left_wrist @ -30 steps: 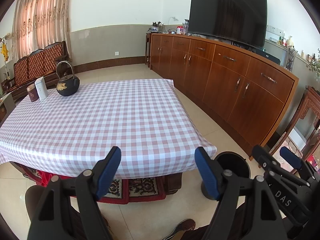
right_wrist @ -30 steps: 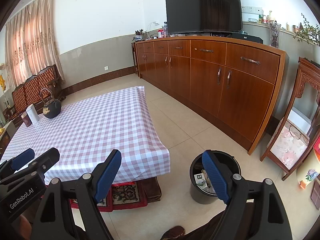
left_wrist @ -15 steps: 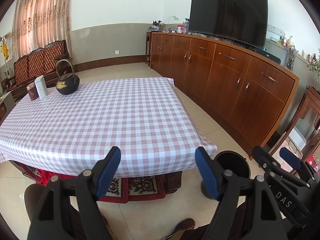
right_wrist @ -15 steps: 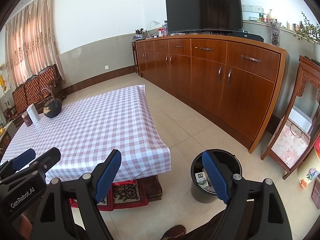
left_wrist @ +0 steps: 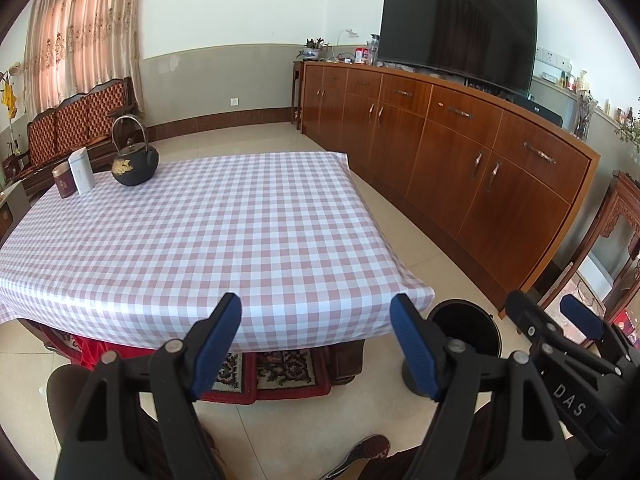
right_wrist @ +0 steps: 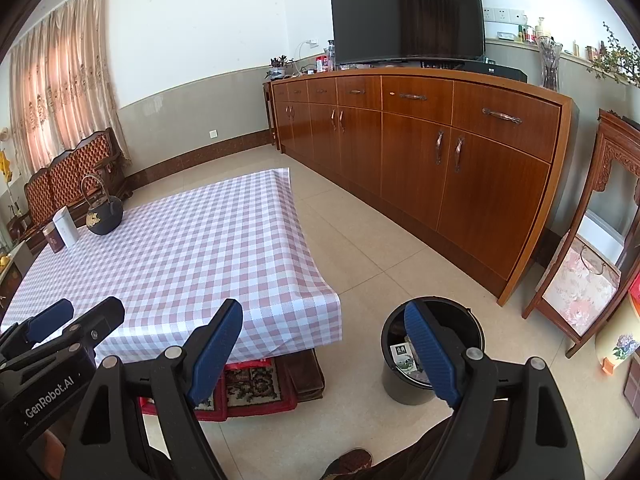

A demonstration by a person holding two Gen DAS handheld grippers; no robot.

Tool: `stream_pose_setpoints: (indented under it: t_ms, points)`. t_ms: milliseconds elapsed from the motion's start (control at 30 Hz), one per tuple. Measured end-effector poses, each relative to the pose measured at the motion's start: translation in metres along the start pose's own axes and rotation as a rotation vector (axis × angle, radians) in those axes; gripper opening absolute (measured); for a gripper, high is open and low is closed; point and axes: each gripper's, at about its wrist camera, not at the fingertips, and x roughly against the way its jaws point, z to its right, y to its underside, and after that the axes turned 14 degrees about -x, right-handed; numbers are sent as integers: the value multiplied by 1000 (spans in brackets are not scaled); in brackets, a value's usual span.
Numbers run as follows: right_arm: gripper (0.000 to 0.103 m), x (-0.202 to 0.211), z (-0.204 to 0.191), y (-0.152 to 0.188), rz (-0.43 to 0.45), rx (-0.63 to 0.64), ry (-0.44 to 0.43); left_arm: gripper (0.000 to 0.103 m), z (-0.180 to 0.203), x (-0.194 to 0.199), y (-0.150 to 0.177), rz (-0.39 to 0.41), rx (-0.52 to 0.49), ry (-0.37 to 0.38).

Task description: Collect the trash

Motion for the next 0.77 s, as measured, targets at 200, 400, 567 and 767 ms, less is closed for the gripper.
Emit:
stream_pose_setpoints:
  t_ms: [200,400,567,767]
  points:
    - [85,-1,-1,1,-1,3,0,78,0,-4,1,-12,4,3]
    - [85,-3,-2,2,-7,9,1,78,-1,-8,3,-24,8,10]
    - [85,-5,-3,4,-12,12,-1,78,0,-13,3,-24,0,29]
    - [85,-10,-5,4,-13,18,6,82,2,-13,-1,1,-18,21]
